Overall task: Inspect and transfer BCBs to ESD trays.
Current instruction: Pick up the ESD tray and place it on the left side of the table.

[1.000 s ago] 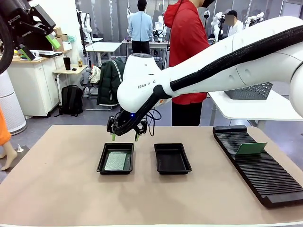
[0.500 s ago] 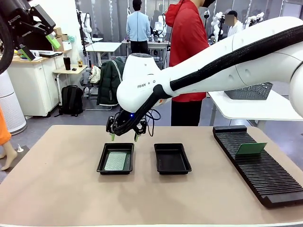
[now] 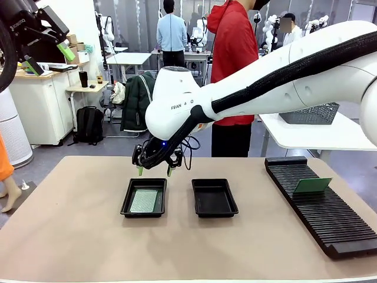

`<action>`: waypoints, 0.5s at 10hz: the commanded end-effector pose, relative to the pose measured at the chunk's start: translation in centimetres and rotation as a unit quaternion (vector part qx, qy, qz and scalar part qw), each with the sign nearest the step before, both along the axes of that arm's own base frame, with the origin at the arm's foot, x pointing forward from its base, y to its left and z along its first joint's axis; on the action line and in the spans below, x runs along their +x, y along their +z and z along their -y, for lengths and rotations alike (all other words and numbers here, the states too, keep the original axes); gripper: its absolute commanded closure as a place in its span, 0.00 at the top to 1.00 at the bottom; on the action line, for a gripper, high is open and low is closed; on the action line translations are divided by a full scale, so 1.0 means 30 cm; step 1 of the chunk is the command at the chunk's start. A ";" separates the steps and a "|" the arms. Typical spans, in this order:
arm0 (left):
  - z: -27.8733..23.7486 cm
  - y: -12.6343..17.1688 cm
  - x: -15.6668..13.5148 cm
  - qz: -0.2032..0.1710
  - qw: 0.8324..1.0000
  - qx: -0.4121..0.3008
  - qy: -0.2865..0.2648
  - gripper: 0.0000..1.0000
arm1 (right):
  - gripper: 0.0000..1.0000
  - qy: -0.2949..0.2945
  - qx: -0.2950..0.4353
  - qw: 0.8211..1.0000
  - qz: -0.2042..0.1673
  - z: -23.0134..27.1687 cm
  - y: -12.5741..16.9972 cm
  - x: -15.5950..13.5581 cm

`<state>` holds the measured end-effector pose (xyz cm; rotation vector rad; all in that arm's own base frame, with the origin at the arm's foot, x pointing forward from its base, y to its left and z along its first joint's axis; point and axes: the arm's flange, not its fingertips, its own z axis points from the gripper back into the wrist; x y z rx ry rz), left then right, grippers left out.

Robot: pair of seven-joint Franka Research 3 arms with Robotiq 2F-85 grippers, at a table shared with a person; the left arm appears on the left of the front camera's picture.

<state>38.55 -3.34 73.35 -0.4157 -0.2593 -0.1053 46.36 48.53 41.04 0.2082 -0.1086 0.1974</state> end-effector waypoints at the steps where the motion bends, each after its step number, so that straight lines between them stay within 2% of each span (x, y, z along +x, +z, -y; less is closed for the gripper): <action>1: -0.003 -0.003 -0.001 0.001 1.000 0.000 0.001 1.00 | 1.00 0.002 0.000 1.000 0.006 0.002 -0.002 0.000; 5: -0.003 -0.003 -0.001 0.001 1.000 0.000 0.001 1.00 | 1.00 0.002 0.000 1.000 0.006 0.002 -0.002 0.000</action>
